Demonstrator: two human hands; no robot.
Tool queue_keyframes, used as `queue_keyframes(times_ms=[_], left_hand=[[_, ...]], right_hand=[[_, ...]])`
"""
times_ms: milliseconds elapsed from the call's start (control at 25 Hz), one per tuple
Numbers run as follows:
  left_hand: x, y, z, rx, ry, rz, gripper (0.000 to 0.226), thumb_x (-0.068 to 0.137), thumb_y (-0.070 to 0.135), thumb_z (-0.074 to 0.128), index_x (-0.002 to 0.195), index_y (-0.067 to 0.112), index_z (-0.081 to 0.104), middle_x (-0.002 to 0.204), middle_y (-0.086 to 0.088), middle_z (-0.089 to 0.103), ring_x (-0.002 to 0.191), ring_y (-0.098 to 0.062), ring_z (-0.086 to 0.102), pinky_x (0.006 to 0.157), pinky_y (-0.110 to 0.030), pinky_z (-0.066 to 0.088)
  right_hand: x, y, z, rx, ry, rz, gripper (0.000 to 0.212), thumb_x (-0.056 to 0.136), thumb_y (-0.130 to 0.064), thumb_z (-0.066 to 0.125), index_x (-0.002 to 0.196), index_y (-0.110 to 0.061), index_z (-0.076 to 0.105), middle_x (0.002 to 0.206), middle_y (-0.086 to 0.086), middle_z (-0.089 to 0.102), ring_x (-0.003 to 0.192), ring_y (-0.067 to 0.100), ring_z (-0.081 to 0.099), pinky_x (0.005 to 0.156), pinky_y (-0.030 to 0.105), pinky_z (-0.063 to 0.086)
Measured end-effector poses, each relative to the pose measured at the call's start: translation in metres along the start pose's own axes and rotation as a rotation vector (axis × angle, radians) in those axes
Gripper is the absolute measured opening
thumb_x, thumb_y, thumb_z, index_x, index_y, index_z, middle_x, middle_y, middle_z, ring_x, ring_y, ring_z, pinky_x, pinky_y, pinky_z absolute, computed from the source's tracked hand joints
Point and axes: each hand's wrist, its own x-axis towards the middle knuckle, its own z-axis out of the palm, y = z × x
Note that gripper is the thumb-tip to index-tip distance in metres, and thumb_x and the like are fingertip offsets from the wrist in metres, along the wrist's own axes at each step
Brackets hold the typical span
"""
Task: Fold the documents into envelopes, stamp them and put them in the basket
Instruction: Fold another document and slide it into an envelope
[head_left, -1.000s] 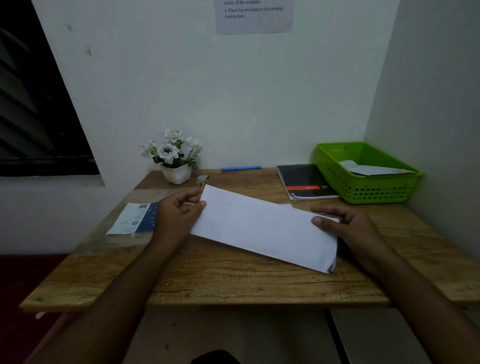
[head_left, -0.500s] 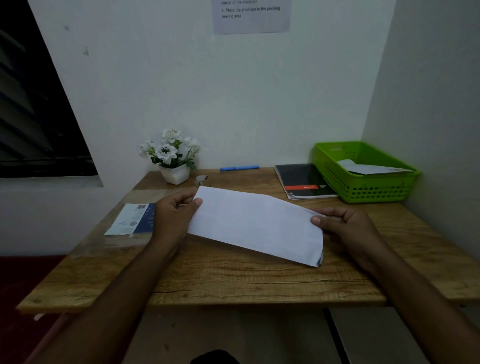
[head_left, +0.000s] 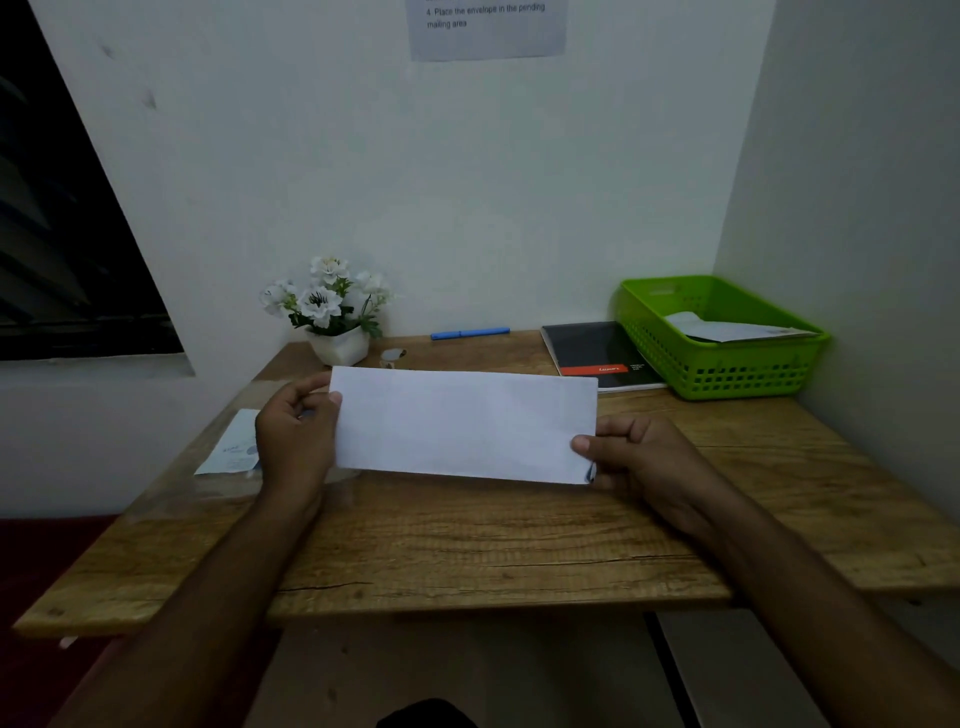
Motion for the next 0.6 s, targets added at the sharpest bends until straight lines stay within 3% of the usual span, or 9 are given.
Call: queue_keyframes(times_ms=[80, 160, 240, 320, 400, 600], left_hand=[[-0.004, 0.003, -0.004, 0.091, 0.010, 0.096, 0.032, 0.087, 0.014, 0.060, 0.118, 0.023, 0.056, 0.120, 0.001, 0.055, 0.103, -0.014, 0.052, 0.081, -0.027, 0.045], [-0.013, 0.011, -0.004, 0.273, -0.068, 0.440, 0.037, 0.085, 0.025, 0.063, 0.120, 0.020, 0.052, 0.130, -0.003, 0.049, 0.119, -0.019, 0.045, 0.099, -0.041, 0.039], [-0.025, 0.022, 0.002, 0.485, -0.349, 0.776, 0.063, 0.077, 0.058, 0.061, 0.129, 0.024, 0.047, 0.141, 0.000, 0.040, 0.132, -0.016, 0.033, 0.108, -0.047, 0.023], [-0.034, 0.030, 0.016, 0.699, -0.568, 0.983, 0.100, 0.063, 0.084, 0.051, 0.141, 0.027, 0.032, 0.151, 0.001, 0.028, 0.141, -0.015, 0.020, 0.112, -0.054, 0.010], [-0.037, 0.036, 0.031, 0.803, -0.618, 1.061, 0.115, 0.057, 0.088, 0.050, 0.147, 0.022, 0.020, 0.154, 0.000, 0.024, 0.142, -0.016, 0.018, 0.112, -0.060, 0.004], [-0.018, 0.045, 0.053, 0.769, -0.484, 1.178, 0.101, 0.061, 0.068, 0.061, 0.142, 0.014, 0.033, 0.132, -0.006, 0.050, 0.121, -0.023, 0.048, 0.109, -0.056, 0.018]], right_hand=[[0.003, -0.002, 0.005, -0.021, -0.011, -0.006, 0.020, 0.085, -0.008, 0.069, 0.105, -0.007, 0.072, 0.098, 0.009, 0.076, 0.081, 0.019, 0.074, 0.057, 0.023, 0.056], [0.007, -0.005, 0.009, -0.059, -0.037, 0.014, 0.021, 0.087, -0.010, 0.068, 0.108, -0.008, 0.071, 0.099, 0.008, 0.076, 0.079, 0.017, 0.074, 0.057, 0.022, 0.055], [0.011, -0.007, 0.014, -0.063, -0.100, 0.029, 0.024, 0.090, -0.011, 0.064, 0.113, -0.009, 0.069, 0.101, 0.010, 0.076, 0.081, 0.020, 0.073, 0.060, 0.024, 0.055], [0.015, -0.009, 0.018, -0.023, -0.162, 0.037, 0.024, 0.092, -0.009, 0.061, 0.114, -0.011, 0.069, 0.104, 0.012, 0.075, 0.084, 0.022, 0.073, 0.062, 0.026, 0.056], [0.019, -0.012, 0.021, -0.031, -0.149, 0.030, 0.022, 0.091, -0.009, 0.062, 0.111, -0.011, 0.071, 0.102, 0.012, 0.075, 0.080, 0.020, 0.072, 0.061, 0.024, 0.056], [0.045, -0.026, 0.025, -0.093, -0.052, -0.137, 0.016, 0.088, -0.019, 0.067, 0.098, -0.009, 0.076, 0.096, 0.014, 0.076, 0.084, 0.027, 0.068, 0.070, 0.034, 0.058]])
